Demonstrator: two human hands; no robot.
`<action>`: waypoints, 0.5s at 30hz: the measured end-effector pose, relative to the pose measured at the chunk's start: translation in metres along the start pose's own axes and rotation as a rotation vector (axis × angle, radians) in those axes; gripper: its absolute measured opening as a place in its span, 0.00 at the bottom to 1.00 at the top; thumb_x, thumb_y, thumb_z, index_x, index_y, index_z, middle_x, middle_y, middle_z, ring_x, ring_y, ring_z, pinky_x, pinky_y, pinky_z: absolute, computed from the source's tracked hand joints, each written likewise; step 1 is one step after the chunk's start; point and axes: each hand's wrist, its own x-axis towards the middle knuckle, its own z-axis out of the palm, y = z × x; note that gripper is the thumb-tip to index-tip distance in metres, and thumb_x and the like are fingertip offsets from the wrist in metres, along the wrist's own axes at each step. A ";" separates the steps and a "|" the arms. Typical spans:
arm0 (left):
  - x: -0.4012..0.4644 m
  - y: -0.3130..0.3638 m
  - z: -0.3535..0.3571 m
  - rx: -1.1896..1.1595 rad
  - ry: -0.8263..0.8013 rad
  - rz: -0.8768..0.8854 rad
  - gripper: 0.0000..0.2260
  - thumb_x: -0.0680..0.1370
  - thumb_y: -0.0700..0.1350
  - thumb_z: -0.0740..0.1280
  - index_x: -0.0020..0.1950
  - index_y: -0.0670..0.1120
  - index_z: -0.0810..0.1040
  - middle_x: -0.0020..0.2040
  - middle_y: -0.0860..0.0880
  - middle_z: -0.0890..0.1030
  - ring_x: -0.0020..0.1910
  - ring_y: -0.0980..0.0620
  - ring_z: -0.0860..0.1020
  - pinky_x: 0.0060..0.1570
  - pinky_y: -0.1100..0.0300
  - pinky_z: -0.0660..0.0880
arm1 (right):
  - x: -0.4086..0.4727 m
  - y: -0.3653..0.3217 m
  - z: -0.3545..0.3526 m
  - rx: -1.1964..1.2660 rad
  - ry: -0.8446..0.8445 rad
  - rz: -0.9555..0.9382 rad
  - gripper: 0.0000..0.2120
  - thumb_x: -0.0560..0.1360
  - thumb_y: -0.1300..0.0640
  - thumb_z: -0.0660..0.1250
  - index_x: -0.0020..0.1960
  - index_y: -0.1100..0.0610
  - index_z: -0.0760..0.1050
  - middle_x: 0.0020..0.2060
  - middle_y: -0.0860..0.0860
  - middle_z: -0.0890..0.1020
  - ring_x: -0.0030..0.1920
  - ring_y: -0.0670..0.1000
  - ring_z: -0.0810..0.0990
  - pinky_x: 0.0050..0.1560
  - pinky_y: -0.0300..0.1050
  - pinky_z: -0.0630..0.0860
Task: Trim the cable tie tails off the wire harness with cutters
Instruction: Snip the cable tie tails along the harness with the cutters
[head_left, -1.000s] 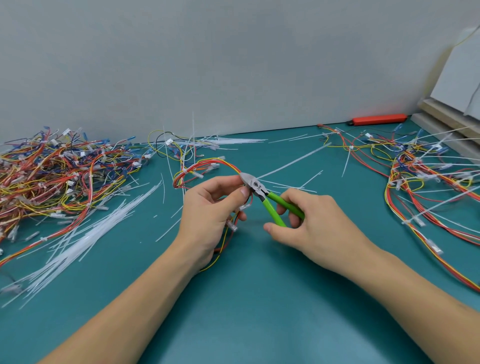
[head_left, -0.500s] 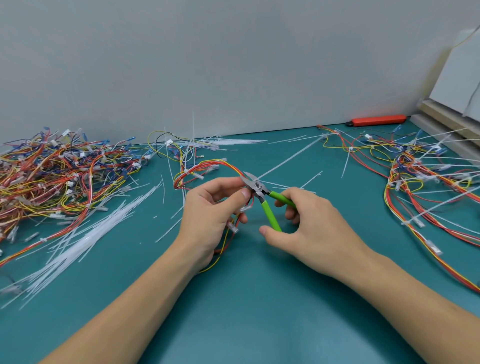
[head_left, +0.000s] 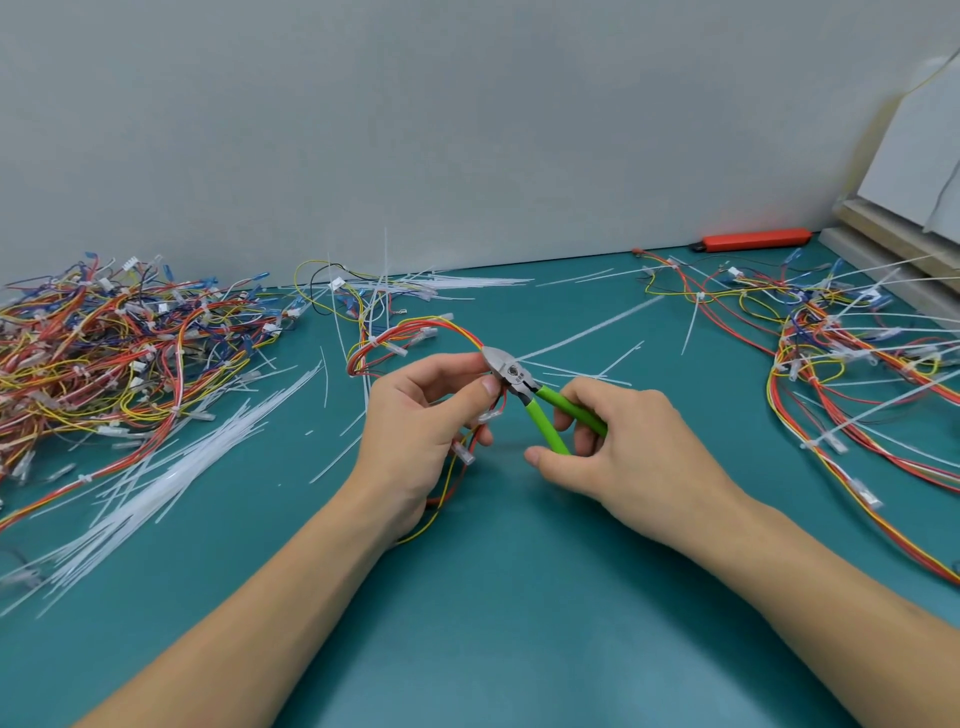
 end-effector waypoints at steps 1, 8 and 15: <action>0.000 0.000 0.000 0.001 -0.001 0.001 0.05 0.77 0.39 0.73 0.52 0.45 0.86 0.43 0.44 0.85 0.30 0.46 0.78 0.25 0.63 0.69 | -0.001 0.000 0.001 0.001 0.004 0.004 0.16 0.68 0.40 0.77 0.43 0.47 0.74 0.32 0.47 0.78 0.32 0.48 0.76 0.36 0.50 0.77; 0.000 -0.002 0.000 0.003 -0.010 0.011 0.04 0.77 0.40 0.73 0.50 0.47 0.86 0.43 0.44 0.85 0.29 0.46 0.77 0.24 0.62 0.69 | -0.002 -0.004 0.001 -0.087 0.048 -0.037 0.25 0.70 0.40 0.74 0.64 0.44 0.71 0.52 0.40 0.75 0.57 0.47 0.71 0.60 0.50 0.72; 0.001 -0.003 0.000 -0.010 -0.024 0.018 0.05 0.76 0.41 0.74 0.51 0.47 0.86 0.43 0.43 0.85 0.30 0.46 0.78 0.25 0.61 0.69 | -0.001 0.000 0.004 -0.090 0.033 -0.061 0.28 0.71 0.41 0.73 0.68 0.44 0.70 0.54 0.39 0.74 0.58 0.43 0.71 0.56 0.41 0.68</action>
